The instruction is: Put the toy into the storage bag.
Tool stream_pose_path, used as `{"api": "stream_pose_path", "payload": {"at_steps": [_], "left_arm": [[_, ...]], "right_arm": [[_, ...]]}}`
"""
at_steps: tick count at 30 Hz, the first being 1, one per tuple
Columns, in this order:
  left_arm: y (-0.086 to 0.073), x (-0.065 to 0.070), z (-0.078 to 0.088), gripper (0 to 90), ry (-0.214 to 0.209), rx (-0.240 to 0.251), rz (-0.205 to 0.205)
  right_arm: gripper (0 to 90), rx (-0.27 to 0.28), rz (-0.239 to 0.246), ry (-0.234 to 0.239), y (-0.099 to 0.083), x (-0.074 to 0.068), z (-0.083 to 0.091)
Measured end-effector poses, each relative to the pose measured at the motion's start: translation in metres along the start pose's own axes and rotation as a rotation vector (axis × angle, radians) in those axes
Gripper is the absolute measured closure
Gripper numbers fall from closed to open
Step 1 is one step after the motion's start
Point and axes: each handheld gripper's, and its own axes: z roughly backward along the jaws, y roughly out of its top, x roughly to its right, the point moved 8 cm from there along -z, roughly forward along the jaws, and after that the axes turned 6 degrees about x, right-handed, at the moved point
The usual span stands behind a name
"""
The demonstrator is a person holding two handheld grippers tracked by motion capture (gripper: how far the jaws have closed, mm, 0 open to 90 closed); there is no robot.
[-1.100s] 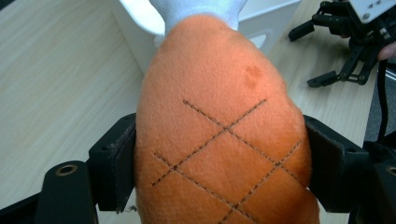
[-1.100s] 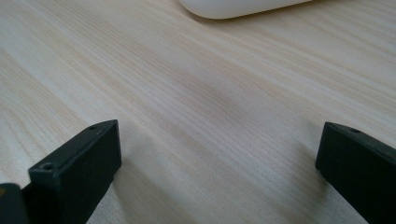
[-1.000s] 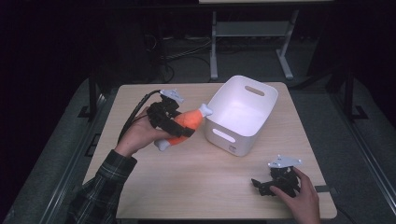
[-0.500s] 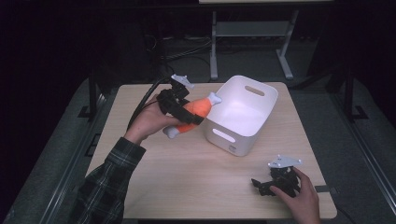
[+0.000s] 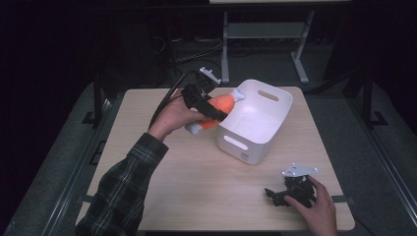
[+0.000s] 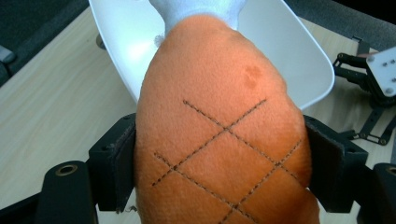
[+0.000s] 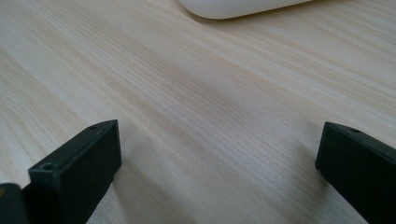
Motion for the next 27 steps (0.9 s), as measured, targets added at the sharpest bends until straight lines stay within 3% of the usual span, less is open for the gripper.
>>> {"api": "stream_pose_path", "payload": {"at_steps": [27], "left_arm": [[0.05, -0.021, -0.051, 21.6, 0.04, 0.02, 0.042]], "right_arm": [[0.0, 0.001, 0.001, 0.002, 0.0, 0.0, 0.0]]}}
